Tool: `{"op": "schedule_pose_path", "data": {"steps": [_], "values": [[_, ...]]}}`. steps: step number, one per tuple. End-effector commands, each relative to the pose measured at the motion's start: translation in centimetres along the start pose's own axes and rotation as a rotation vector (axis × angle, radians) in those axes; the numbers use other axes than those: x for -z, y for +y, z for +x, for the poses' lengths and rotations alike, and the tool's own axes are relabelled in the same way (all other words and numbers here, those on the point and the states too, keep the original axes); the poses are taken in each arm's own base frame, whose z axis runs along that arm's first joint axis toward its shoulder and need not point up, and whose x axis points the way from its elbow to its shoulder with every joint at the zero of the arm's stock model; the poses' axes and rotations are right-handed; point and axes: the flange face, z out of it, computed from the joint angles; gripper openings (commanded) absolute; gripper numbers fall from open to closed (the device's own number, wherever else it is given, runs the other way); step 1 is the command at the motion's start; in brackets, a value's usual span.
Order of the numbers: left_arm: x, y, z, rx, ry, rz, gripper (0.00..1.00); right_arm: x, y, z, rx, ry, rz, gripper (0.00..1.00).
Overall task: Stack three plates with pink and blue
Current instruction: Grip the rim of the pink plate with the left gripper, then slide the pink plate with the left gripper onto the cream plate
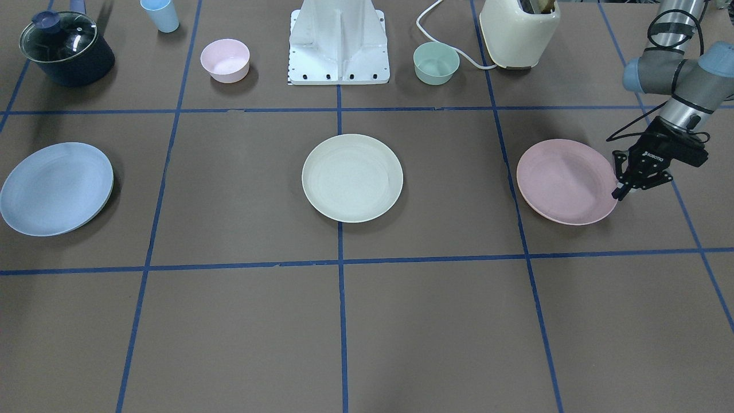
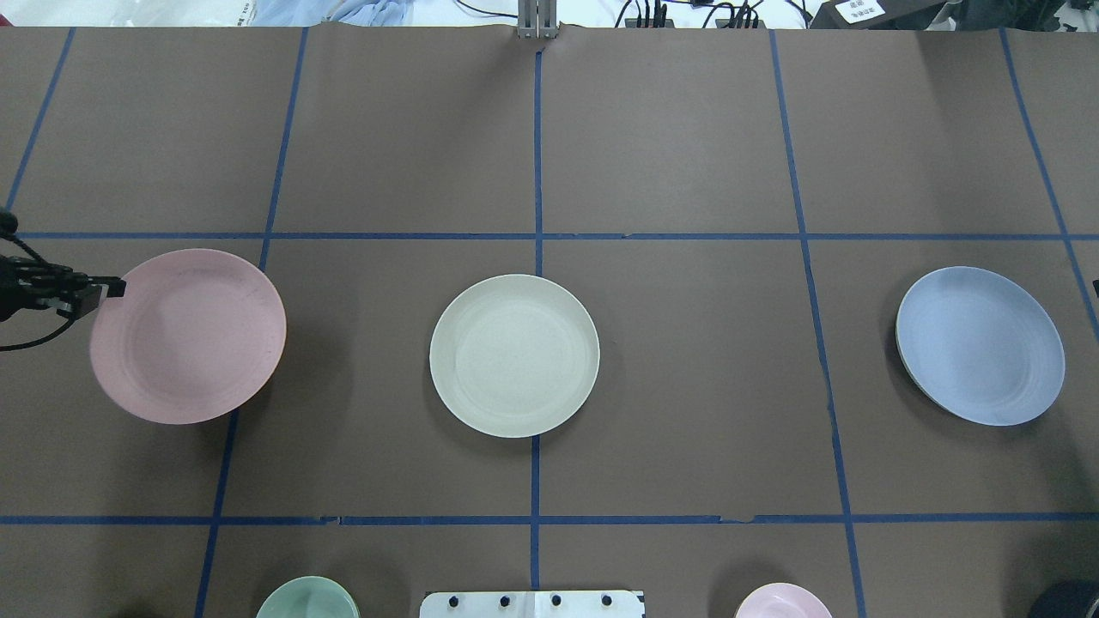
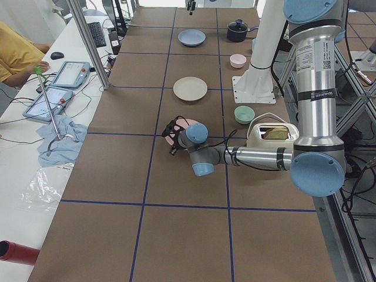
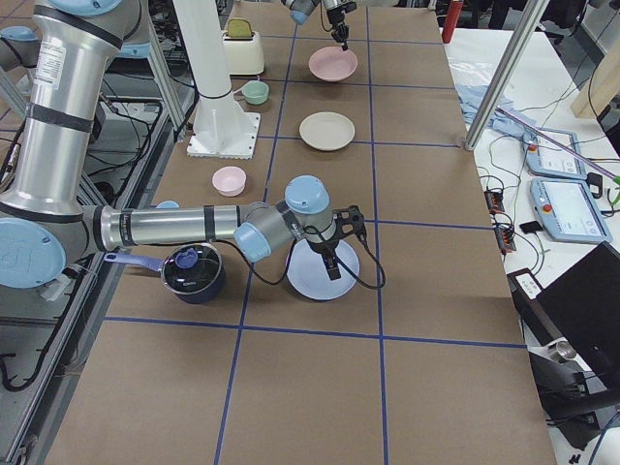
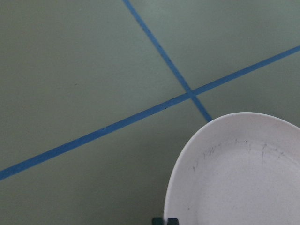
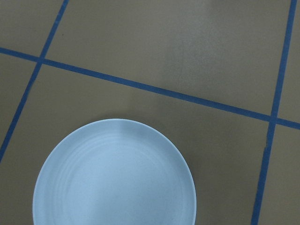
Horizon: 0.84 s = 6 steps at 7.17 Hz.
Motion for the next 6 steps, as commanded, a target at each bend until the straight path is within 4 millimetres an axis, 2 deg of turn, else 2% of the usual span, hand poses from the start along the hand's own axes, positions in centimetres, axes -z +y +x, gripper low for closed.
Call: {"op": "schedule_pose_path", "data": {"steps": [1, 2, 3, 4, 5, 6], "values": [[4.3, -8.3, 10.8, 0.111, -0.011, -0.031, 0.00, 0.0, 0.1, 0.1, -0.002, 0.001, -0.001, 1.00], [2.9, -10.1, 15.1, 0.156, 0.026, -0.044, 0.00, 0.0, 0.2, 0.1, -0.003, 0.001, -0.002, 1.00], [-1.1, -9.9, 20.7, 0.217, 0.028, -0.052, 0.00, -0.1, 0.2, 0.2, -0.003, 0.000, -0.002, 1.00], [-4.4, -10.6, 27.1, 0.263, 0.017, -0.076, 0.00, -0.1, 0.1, 0.1, -0.002, 0.001, -0.003, 1.00], [-7.7, -10.2, 31.9, 0.326, 0.009, -0.088, 0.00, -0.3, 0.2, 0.4, -0.004, 0.002, -0.005, 1.00], [-10.8, -8.7, 34.7, 0.344, 0.001, -0.103, 0.00, -0.3, 0.2, 0.4, -0.005, 0.001, -0.007, 1.00]]}}
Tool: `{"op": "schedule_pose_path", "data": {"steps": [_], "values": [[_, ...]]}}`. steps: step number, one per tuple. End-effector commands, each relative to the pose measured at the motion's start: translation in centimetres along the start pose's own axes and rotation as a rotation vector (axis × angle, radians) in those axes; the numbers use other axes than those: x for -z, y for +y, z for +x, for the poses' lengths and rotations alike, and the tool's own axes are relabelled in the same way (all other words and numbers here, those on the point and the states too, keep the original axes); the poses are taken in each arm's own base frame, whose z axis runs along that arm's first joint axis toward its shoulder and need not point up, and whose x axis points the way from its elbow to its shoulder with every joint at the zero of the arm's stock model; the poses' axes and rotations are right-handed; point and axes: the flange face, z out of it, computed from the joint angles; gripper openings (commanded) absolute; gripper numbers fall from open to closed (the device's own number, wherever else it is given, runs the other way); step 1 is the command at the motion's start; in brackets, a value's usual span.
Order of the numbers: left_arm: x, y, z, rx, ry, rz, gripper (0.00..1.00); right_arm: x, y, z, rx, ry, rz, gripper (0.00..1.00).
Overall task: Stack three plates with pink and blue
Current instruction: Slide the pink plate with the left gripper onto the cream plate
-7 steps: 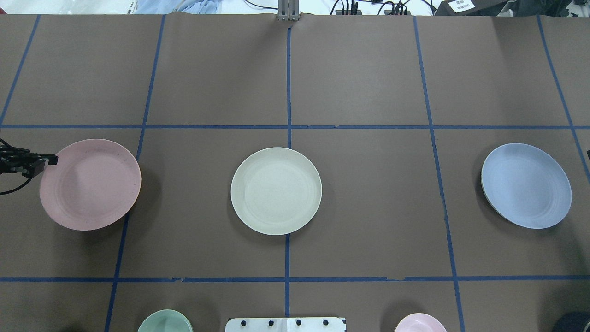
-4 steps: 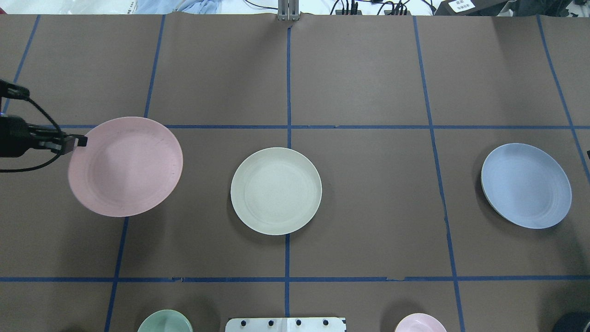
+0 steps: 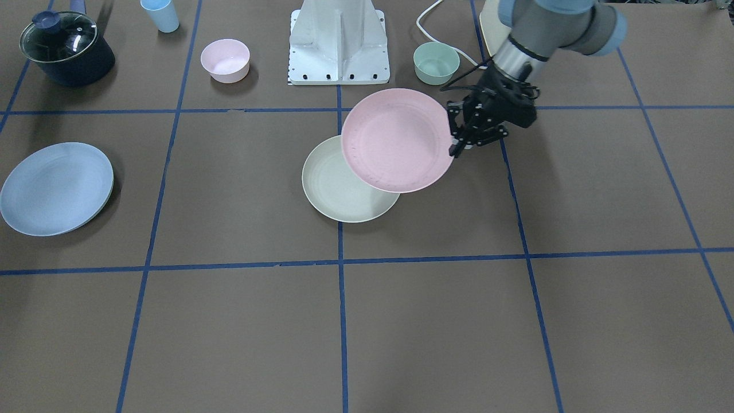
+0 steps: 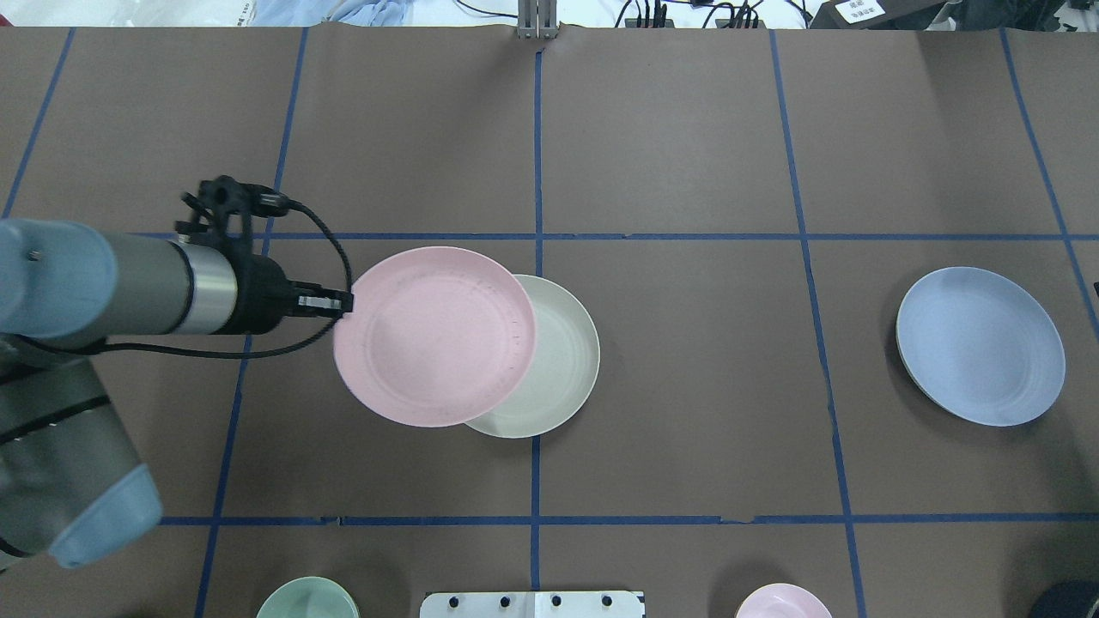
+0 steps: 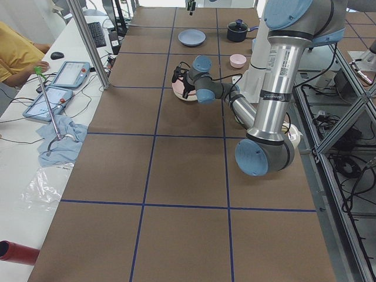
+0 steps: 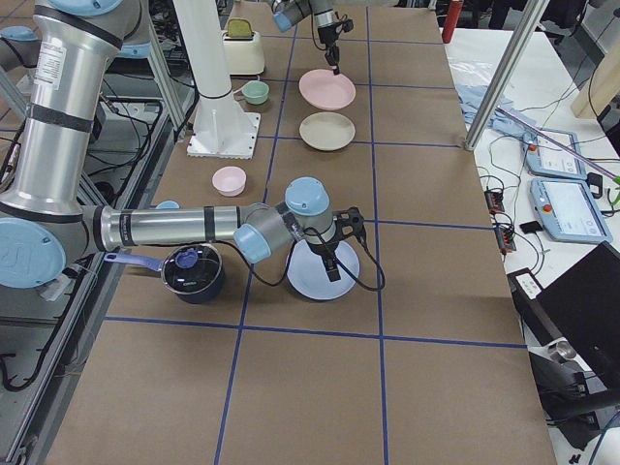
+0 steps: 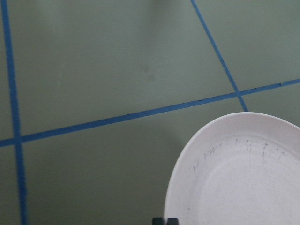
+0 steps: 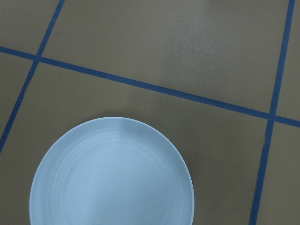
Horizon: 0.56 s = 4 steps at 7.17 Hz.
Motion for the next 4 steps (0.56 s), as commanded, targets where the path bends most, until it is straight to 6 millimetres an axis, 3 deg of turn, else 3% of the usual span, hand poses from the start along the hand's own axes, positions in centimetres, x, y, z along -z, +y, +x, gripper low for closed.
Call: {"op": "schedule_pose_path", "data": {"steps": [1, 2, 4], "values": [[-6.3, 2.8, 5.8, 0.072, -0.026, -0.007, 0.00, -0.1, 0.0, 0.1, -0.002, 0.000, -0.002, 1.00], [-7.9, 3.2, 5.6, 0.090, -0.053, -0.006, 0.00, -0.1, 0.0, 0.1, -0.002, 0.000, -0.002, 1.00], [-7.9, 2.9, 5.4, 0.085, -0.054, 0.001, 0.00, -0.1, 0.0, 0.1, -0.003, 0.000, -0.002, 1.00]]}}
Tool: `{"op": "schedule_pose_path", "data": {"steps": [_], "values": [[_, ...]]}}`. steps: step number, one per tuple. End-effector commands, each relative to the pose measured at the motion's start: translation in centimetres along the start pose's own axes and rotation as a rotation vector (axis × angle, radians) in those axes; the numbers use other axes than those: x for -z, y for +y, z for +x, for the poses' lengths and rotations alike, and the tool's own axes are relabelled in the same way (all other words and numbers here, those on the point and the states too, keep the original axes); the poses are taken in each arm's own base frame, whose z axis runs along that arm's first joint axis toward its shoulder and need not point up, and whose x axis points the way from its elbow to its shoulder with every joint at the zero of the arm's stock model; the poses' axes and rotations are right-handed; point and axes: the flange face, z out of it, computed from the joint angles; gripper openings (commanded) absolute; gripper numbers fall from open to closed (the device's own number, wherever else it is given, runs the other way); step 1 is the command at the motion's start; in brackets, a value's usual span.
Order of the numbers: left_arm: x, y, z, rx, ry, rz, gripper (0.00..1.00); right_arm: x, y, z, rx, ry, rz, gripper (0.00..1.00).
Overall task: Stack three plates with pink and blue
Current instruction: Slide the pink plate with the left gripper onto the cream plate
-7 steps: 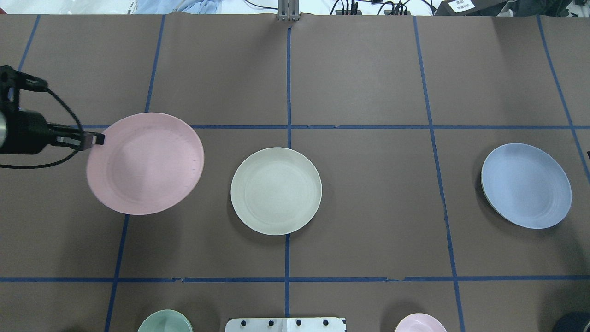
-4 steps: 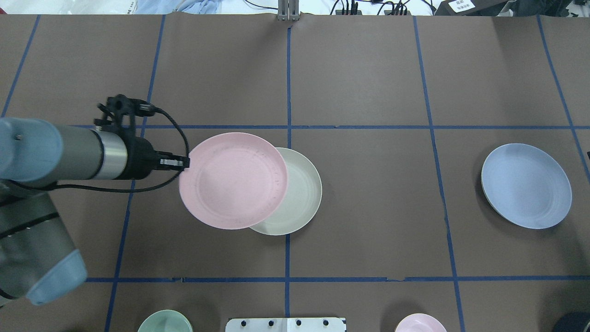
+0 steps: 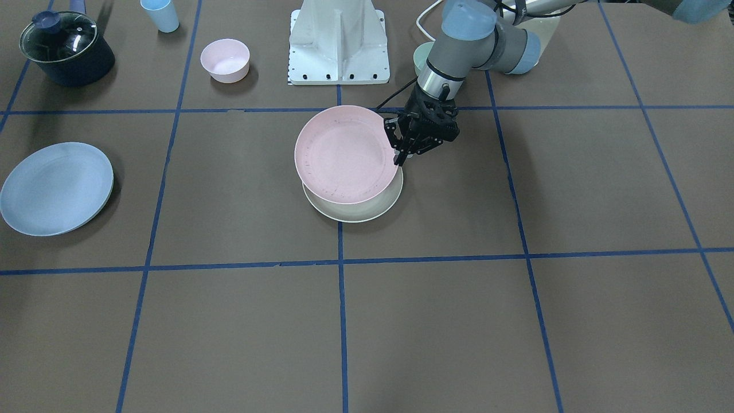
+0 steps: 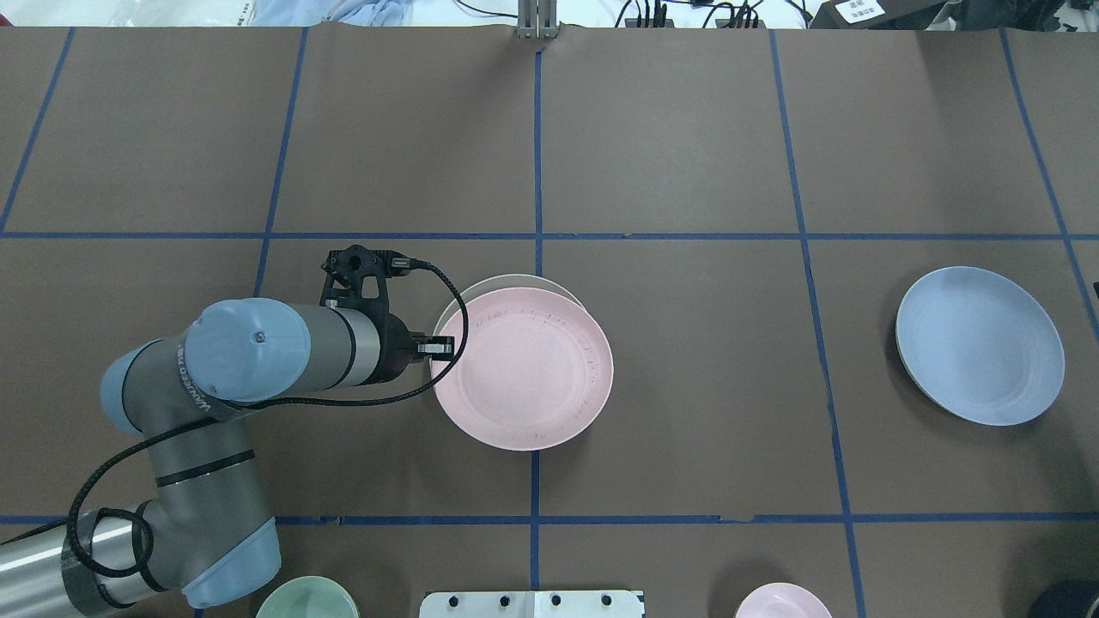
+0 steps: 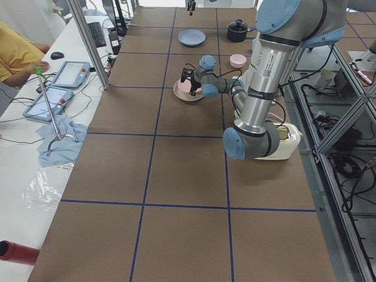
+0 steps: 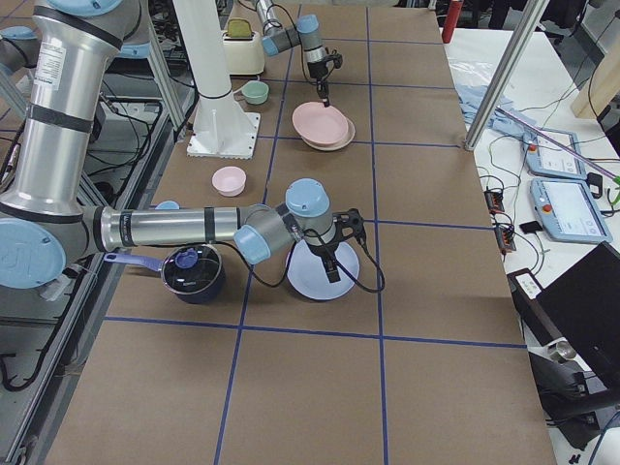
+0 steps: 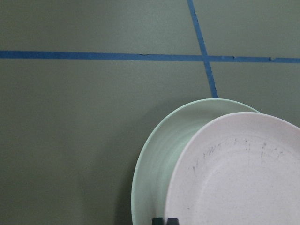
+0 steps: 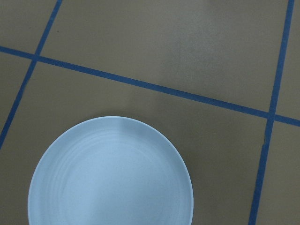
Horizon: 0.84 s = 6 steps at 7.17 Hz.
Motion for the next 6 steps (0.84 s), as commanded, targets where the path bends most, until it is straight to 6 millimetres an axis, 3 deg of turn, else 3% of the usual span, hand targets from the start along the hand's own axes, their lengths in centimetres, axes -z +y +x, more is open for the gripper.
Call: {"op": "schedule_pose_path", "data": {"steps": [1, 4, 5, 6], "values": [[-0.19, -0.74, -0.40, -0.002, -0.013, 0.024, 0.00, 0.00, 0.00, 0.00, -0.001, 0.000, 0.000, 1.00], [-0.81, -0.99, -0.97, 0.004, -0.034, 0.038, 0.03, -0.05, 0.02, 0.06, -0.002, 0.000, -0.001, 1.00], [-1.07, -0.99, -1.06, 0.000, -0.041, 0.045, 0.99, -0.24, 0.11, 0.18, -0.004, 0.001, -0.005, 1.00], [-0.55, -1.59, -1.25, -0.002, -0.041, 0.057, 1.00, -0.25, 0.11, 0.18, -0.006, 0.001, -0.005, 1.00]]}}
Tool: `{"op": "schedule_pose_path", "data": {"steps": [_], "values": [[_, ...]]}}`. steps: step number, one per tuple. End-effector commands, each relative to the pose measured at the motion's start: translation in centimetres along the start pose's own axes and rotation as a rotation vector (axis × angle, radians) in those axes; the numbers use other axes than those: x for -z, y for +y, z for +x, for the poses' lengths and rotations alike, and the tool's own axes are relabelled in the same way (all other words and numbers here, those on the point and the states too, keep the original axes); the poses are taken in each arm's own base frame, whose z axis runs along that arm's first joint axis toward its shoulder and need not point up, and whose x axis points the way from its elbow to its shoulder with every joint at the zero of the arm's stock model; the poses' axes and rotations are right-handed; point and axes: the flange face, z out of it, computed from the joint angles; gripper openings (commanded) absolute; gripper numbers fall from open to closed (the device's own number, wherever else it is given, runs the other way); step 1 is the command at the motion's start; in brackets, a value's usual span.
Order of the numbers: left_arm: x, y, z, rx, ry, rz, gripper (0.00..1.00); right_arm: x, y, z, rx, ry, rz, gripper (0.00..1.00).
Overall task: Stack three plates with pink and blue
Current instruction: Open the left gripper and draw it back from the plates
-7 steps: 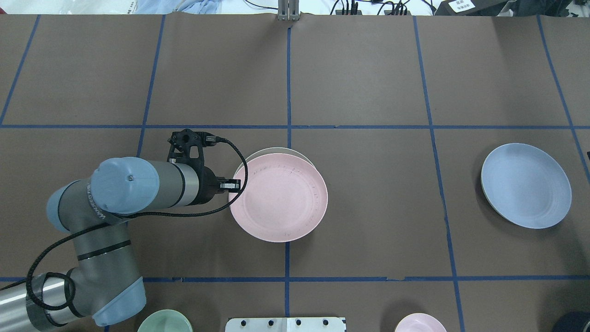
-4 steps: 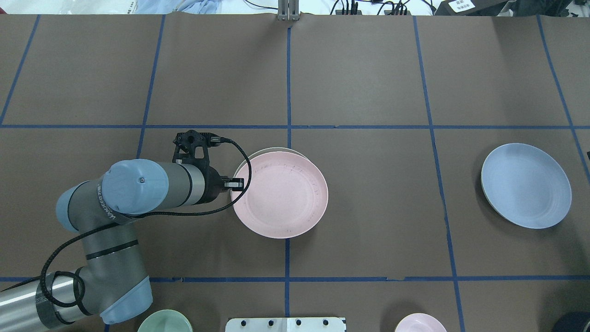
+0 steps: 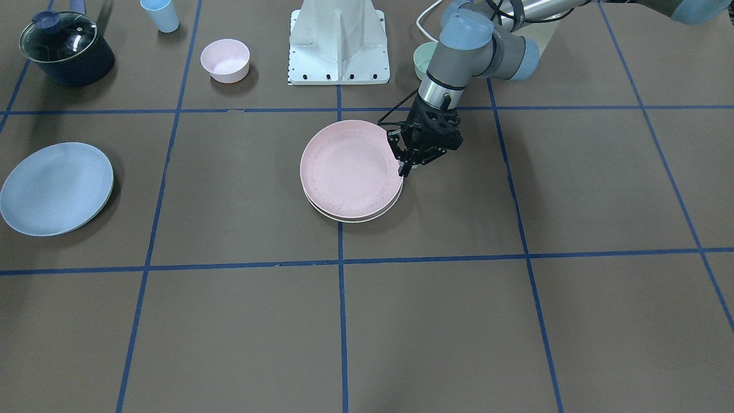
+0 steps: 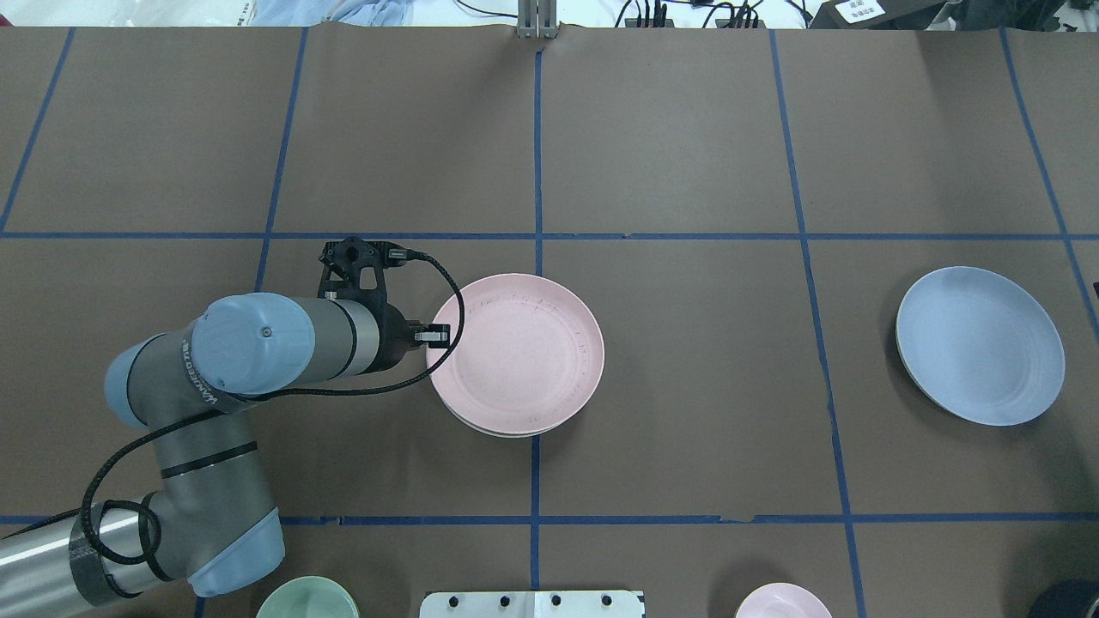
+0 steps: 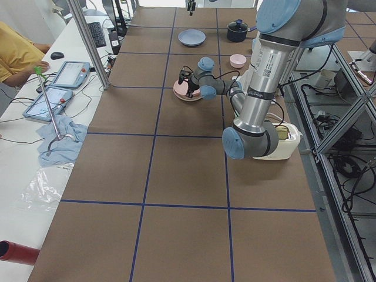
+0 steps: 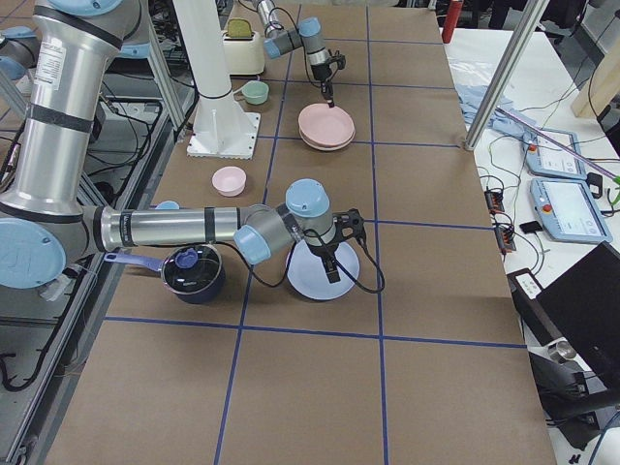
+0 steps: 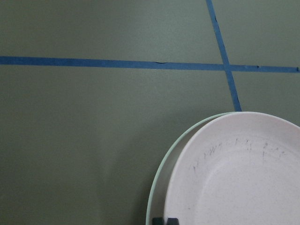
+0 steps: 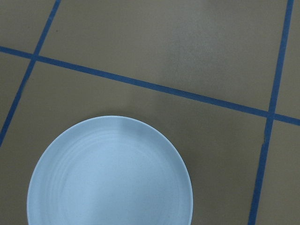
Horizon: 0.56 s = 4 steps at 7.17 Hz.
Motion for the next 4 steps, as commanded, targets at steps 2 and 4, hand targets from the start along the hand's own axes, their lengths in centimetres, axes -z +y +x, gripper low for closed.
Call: {"op": "schedule_pose_path", "data": {"steps": [2, 4], "values": [[4.0, -4.2, -2.2, -0.205, 0.016, 0.041, 1.00, -0.5, 0.4, 0.8, -0.040, 0.022, -0.008, 1.00], [7.2, -7.0, -7.4, -0.378, 0.009, 0.008, 1.00, -2.6, 2.0, 1.0, -0.112, 0.088, -0.044, 1.00]]}}
